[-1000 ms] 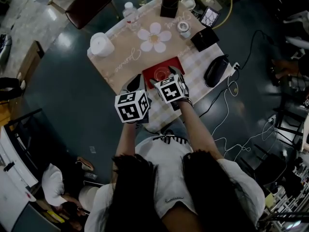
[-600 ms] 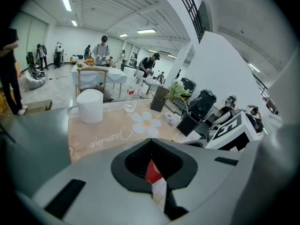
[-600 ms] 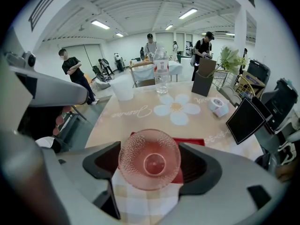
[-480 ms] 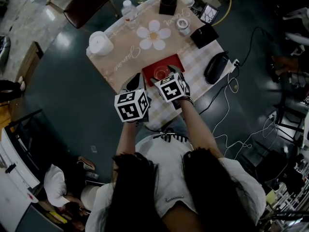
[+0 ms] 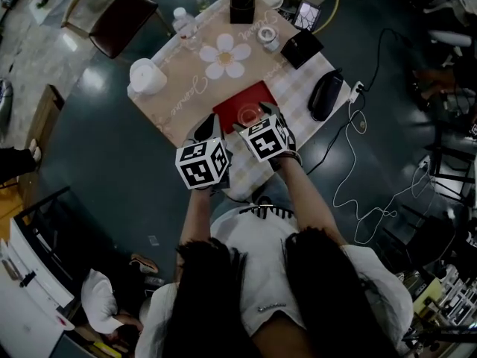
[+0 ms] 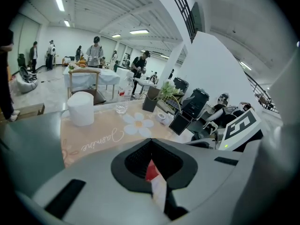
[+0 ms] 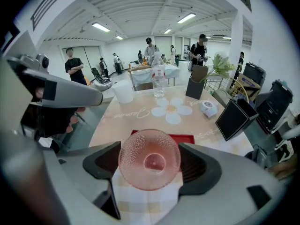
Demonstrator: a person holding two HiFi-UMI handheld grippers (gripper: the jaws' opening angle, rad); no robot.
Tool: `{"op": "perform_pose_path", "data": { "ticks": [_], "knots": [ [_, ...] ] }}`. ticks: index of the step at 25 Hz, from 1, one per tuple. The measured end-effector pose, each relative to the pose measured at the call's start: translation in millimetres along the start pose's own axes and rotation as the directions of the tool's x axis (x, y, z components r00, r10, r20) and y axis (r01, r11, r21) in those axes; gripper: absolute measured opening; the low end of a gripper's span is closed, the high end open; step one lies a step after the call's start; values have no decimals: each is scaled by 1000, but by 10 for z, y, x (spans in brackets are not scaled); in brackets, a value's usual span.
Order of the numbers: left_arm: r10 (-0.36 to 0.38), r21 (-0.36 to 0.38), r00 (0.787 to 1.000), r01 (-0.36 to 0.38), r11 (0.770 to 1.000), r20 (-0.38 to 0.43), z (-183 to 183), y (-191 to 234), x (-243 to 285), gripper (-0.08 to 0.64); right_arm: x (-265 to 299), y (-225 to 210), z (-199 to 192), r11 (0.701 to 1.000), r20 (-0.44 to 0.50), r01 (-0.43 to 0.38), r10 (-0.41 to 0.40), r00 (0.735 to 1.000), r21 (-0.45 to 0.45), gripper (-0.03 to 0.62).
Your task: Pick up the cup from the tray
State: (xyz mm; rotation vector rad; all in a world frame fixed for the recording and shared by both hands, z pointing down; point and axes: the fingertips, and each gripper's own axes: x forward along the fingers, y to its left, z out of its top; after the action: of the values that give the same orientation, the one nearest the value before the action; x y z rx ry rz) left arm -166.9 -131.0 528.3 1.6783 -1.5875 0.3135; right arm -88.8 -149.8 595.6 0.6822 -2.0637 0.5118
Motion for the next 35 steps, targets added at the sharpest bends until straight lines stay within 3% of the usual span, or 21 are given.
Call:
{"op": "perform_pose_path", "data": {
  "ticks": [14, 35],
  "knots": [
    [-84, 87, 996, 86, 993, -20, -148, -513, -10, 4, -413, -281, -513, 991, -8, 95, -95, 995, 91, 391],
    [-78, 96, 996, 83, 992, -48, -318, -618, 9, 5, -364, -365, -1028, 982, -63, 119, -111, 992, 145, 391]
  ]
}}
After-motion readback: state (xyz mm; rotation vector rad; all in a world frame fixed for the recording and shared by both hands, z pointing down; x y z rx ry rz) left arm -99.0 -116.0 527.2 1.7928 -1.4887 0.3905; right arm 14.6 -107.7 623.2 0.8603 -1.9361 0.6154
